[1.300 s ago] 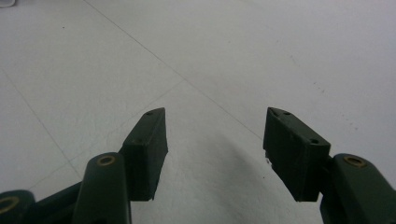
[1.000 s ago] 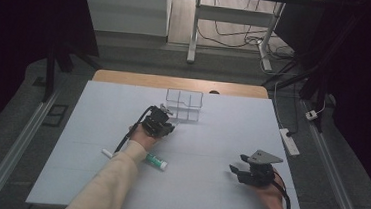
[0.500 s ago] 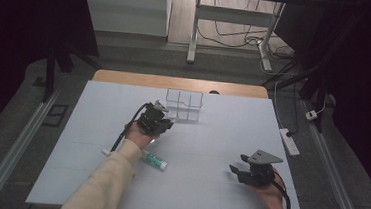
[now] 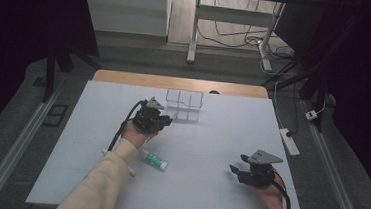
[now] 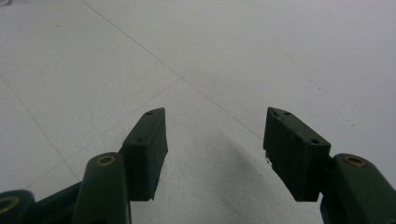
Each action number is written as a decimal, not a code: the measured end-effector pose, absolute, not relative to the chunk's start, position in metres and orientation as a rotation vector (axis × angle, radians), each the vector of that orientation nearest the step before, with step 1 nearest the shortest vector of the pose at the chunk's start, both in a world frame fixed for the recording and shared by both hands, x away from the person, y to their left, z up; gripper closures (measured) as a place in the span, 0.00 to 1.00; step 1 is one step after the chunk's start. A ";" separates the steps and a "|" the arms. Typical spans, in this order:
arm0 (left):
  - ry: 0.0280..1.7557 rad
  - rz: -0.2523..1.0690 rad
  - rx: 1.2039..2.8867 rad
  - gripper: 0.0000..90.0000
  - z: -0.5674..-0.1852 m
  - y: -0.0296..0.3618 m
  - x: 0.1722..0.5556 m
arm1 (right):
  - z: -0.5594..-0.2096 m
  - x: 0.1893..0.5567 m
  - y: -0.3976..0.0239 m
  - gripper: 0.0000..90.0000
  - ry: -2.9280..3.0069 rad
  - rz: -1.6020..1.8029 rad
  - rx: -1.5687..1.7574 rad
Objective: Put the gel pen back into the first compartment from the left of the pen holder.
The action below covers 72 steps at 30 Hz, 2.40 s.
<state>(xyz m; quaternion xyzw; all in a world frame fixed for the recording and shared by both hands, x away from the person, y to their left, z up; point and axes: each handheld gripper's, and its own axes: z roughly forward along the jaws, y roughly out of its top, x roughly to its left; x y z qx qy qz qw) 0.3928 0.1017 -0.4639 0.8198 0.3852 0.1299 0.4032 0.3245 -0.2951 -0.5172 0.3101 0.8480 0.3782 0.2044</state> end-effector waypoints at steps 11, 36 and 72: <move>0.946 0.355 2.029 0.89 -0.456 0.110 0.390 | -0.517 0.325 -0.297 0.44 2.360 1.052 0.867; 0.934 0.400 1.877 0.89 -0.432 0.133 0.389 | -0.518 0.325 -0.297 0.44 2.353 1.064 0.877; 0.908 0.398 1.807 0.89 -0.420 0.124 0.414 | -0.517 0.325 -0.298 0.44 2.351 1.053 0.884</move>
